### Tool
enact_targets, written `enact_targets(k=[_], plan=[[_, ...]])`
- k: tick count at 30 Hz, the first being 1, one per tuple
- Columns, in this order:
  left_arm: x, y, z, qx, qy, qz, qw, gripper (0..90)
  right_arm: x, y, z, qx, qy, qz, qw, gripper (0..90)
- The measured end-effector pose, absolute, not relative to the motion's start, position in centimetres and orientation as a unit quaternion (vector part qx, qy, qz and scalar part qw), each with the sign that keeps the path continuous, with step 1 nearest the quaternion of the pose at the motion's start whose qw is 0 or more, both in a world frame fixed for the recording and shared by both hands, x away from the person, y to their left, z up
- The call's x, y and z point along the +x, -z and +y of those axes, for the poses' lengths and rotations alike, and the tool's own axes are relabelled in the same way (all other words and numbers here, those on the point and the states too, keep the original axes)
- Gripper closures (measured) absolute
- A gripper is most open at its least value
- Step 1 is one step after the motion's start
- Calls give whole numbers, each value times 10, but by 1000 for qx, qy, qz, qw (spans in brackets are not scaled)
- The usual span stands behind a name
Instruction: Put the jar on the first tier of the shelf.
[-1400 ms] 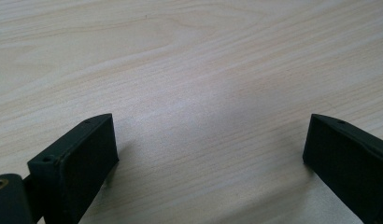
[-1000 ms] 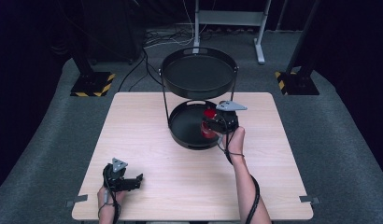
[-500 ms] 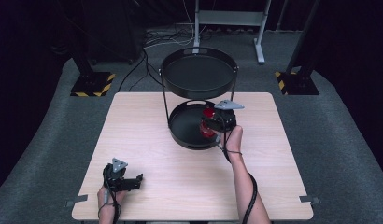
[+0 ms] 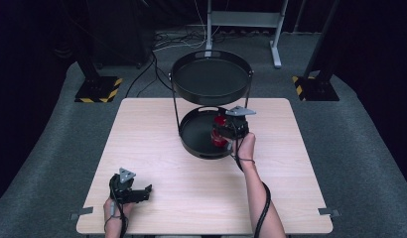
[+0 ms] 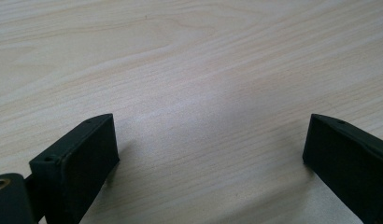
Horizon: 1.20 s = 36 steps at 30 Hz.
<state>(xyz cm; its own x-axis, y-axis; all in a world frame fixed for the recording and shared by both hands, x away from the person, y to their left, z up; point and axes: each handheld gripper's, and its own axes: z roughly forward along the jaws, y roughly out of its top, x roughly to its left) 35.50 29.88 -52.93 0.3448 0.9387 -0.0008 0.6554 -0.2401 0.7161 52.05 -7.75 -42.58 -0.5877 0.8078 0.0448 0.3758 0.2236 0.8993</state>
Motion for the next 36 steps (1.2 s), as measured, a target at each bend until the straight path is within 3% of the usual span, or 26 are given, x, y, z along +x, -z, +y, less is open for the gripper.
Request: enact_targets(k=[36], plan=[[355, 529, 299, 755, -222, 527, 319, 29, 538, 457, -69, 405, -484, 743, 222, 483]])
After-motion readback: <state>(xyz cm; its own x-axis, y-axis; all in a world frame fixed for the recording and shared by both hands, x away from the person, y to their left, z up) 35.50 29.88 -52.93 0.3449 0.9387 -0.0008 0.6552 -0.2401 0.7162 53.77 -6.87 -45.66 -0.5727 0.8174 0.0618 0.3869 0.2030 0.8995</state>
